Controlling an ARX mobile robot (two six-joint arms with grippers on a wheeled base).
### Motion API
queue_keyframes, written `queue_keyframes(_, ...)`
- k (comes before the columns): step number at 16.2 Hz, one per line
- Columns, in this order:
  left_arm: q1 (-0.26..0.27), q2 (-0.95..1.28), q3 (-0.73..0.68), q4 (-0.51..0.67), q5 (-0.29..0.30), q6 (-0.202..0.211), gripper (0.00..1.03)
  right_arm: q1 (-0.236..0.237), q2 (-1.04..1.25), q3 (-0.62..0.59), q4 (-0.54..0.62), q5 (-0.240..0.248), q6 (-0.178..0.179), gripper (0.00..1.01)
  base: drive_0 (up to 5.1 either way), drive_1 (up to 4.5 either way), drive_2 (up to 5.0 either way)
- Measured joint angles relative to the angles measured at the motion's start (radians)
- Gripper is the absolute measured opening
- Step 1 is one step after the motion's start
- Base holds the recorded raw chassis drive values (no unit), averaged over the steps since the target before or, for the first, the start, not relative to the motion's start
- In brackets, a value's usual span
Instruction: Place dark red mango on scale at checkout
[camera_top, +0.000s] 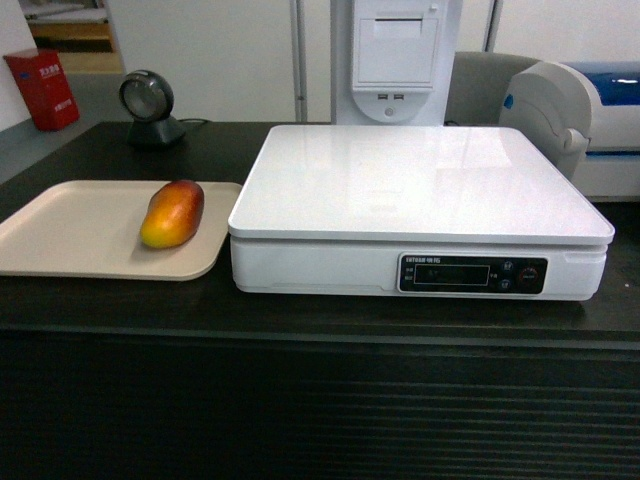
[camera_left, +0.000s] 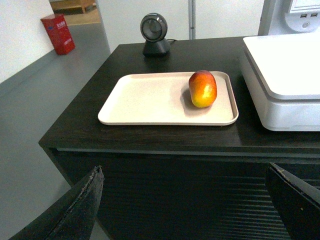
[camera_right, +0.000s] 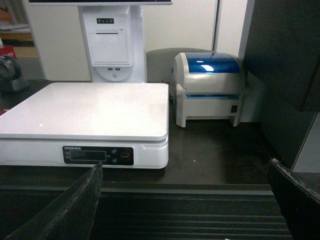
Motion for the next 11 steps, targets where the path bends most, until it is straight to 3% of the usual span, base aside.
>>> queue_keyframes(1,-0.117,0.037,0.012,0.041,-0.143,0.003,0.98,0.000,0.000,0.000,0.000,0.001,0.000,0.98,0.0,0.00,0.0)
queue_keyframes(2,-0.198,0.074,0.025,0.105,-0.246,0.009,0.98,0.000,0.000,0.000,0.000,0.001,0.000,0.98,0.0,0.00,0.0)
queue_keyframes(3,-0.235,0.135,0.035,0.180,-0.281,0.017,0.98,0.000,0.000,0.000,0.000,0.001,0.000,0.98,0.0,0.00,0.0)
queue_keyframes(4,-0.210,0.229,0.036,0.263,-0.248,0.021,0.98,0.000,0.000,0.000,0.000,0.001,0.000,0.98,0.0,0.00,0.0)
queue_keyframes(5,-0.159,0.326,0.037,0.343,-0.203,0.024,0.98,0.000,0.000,0.000,0.000,0.001,0.000,0.98,0.0,0.00,0.0)
queue_keyframes(7,-0.027,0.543,0.082,0.529,-0.036,0.025,0.98,0.000,0.000,0.000,0.000,0.001,0.000,0.98,0.0,0.00,0.0)
queue_keyframes(9,0.139,0.822,0.193,0.737,0.177,0.025,0.98,0.000,0.000,0.000,0.000,0.001,0.000,0.98,0.0,0.00,0.0)
queue_keyframes(11,0.282,1.120,0.355,0.839,0.395,0.015,0.98,0.000,0.000,0.000,0.000,0.001,0.000,0.98,0.0,0.00,0.0)
